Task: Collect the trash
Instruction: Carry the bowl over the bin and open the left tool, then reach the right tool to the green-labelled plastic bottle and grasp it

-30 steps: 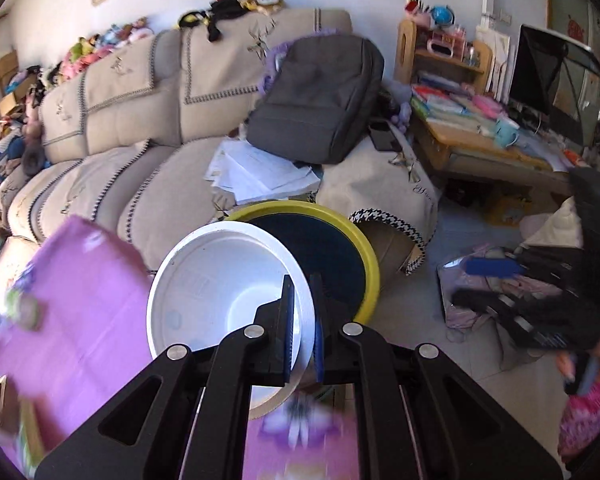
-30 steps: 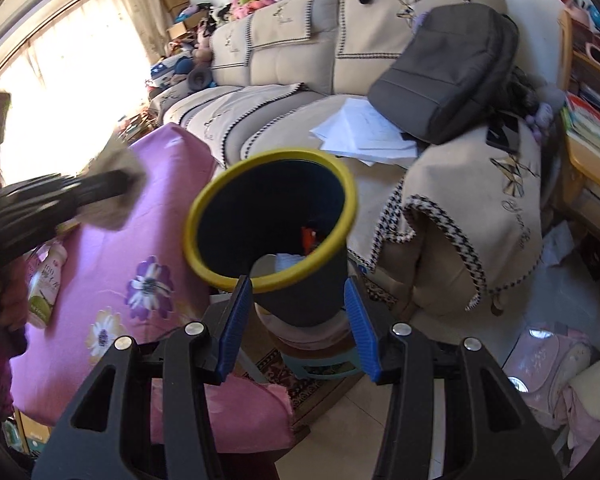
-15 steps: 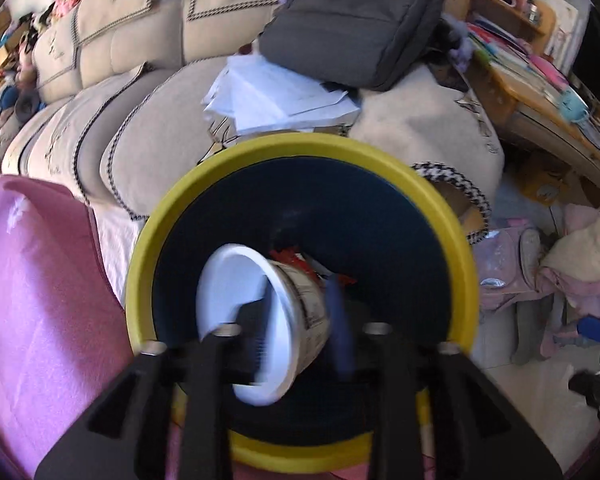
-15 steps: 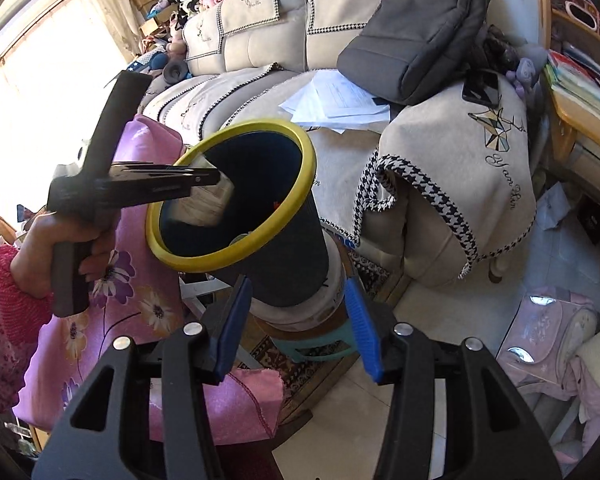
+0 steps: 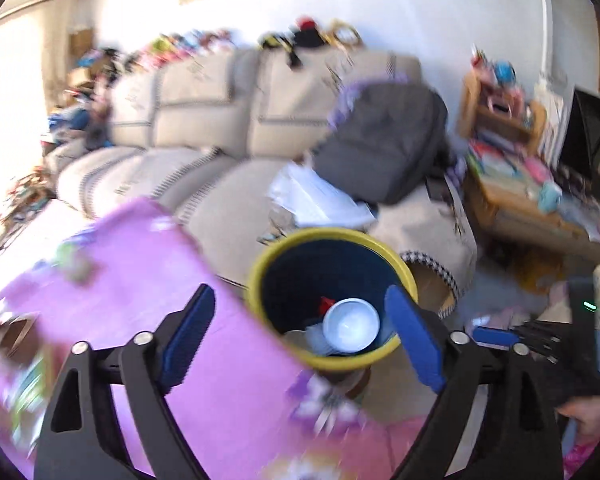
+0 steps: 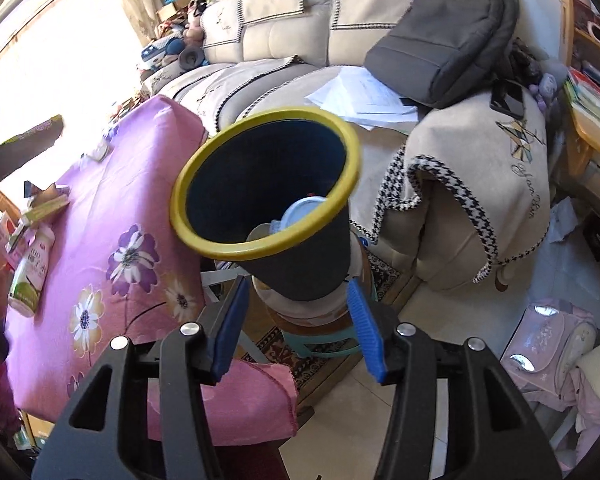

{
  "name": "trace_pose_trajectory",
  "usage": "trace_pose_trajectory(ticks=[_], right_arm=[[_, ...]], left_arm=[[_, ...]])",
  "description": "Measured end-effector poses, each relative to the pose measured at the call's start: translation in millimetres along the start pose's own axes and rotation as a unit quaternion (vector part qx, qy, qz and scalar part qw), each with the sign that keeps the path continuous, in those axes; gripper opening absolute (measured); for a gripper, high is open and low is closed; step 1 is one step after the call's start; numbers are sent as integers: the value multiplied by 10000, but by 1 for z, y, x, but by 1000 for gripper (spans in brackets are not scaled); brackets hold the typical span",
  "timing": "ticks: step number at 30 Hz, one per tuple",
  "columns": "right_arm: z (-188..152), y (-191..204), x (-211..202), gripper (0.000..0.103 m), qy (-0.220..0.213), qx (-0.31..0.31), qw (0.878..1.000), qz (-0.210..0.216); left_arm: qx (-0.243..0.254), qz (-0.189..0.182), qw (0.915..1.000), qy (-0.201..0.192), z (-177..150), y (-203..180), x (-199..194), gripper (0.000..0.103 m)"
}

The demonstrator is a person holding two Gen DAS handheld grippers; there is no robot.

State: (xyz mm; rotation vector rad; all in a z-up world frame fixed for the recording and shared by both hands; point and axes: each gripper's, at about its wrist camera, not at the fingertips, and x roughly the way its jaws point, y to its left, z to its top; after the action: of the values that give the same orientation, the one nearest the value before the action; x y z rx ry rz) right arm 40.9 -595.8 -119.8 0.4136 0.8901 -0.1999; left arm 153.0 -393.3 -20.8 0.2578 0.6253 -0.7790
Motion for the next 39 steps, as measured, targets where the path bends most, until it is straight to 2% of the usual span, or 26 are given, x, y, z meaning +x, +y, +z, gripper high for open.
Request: trace_pose_trajectory(ticks=[2,5,9,15,19,21,24,27,33,39], right_arm=[[1,14,1,49,-14,-106,9999,102],[1,44,3,52,-43,-315,9990,304],[-1,95,6,53,-33,-643,9958,651],[-17,194,6,56,-171,-1221,9840,1284],[-33,264,1,57,-394,-1617,9715,1686],[-40,292,-2,60,-509,-1754,9659,1833],[-50,325,-3,70,-682,-1980,9612,1794],[-58,349,6,71,-670,-2079,9624,1617],[-64,362,37,71,-399,-2000,9718,1186],[-65,366,55,71,-350,-2013,9744,941]], left_arm=[[-166,141,9996,-168,-16,16,-36,92],[-474,376,9979,-215,-42,43,-79,92],[-901,923,9913,-267,-79,83,-134,92],[-1263,1893,9726,-475,-130,131,-201,93],[-1590,2211,9603,-609,-159,163,-237,94],[-1741,2303,9551,-665,-171,179,-249,94],[-1961,2330,9501,-681,-190,199,-262,94],[-2072,2317,9483,-641,-198,206,-263,94],[-2049,2208,9516,-607,-205,207,-261,94],[-2096,2107,9533,-533,-203,203,-250,94]])
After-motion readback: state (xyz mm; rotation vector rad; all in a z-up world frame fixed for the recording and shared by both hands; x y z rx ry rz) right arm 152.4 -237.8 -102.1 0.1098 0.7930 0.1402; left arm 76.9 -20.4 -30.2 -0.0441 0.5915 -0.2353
